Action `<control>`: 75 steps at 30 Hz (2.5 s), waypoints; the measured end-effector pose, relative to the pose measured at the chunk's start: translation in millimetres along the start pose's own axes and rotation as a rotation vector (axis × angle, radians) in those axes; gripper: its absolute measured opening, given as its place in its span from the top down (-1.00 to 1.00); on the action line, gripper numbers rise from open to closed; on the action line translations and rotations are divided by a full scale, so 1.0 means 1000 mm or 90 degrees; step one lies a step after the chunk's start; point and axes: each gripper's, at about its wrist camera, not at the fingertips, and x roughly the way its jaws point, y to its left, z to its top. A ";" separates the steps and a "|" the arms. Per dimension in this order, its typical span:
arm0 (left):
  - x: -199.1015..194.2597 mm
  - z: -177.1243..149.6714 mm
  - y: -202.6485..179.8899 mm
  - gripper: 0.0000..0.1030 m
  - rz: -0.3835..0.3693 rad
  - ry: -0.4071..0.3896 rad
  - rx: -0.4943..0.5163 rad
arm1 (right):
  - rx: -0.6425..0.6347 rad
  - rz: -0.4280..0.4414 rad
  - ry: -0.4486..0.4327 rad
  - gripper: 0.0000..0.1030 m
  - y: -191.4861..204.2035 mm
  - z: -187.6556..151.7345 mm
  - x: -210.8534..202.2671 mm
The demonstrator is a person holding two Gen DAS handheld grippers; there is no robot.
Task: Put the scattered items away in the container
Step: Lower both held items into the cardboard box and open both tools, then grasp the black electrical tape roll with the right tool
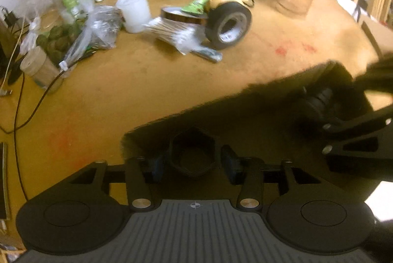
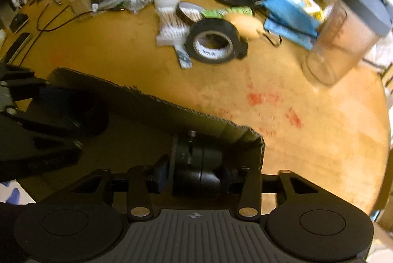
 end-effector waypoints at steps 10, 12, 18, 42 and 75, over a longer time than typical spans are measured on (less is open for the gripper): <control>-0.054 -0.004 0.006 -0.64 0.021 -0.028 -0.034 | 0.027 -0.028 -0.075 -0.99 -0.011 0.004 -0.041; -0.054 -0.003 0.009 -0.74 0.028 -0.031 -0.039 | 0.052 -0.027 -0.054 -0.99 -0.017 0.006 -0.033; -0.018 0.002 0.014 -0.75 0.004 0.011 -0.053 | 0.102 -0.026 -0.008 -0.98 -0.024 0.007 -0.005; 0.021 0.006 0.030 0.09 0.022 0.043 -0.087 | 0.078 -0.086 0.038 -0.02 -0.011 0.003 0.030; -0.047 0.018 0.053 -0.60 -0.073 -0.061 -0.196 | 0.086 0.076 -0.052 -0.98 -0.091 0.047 -0.011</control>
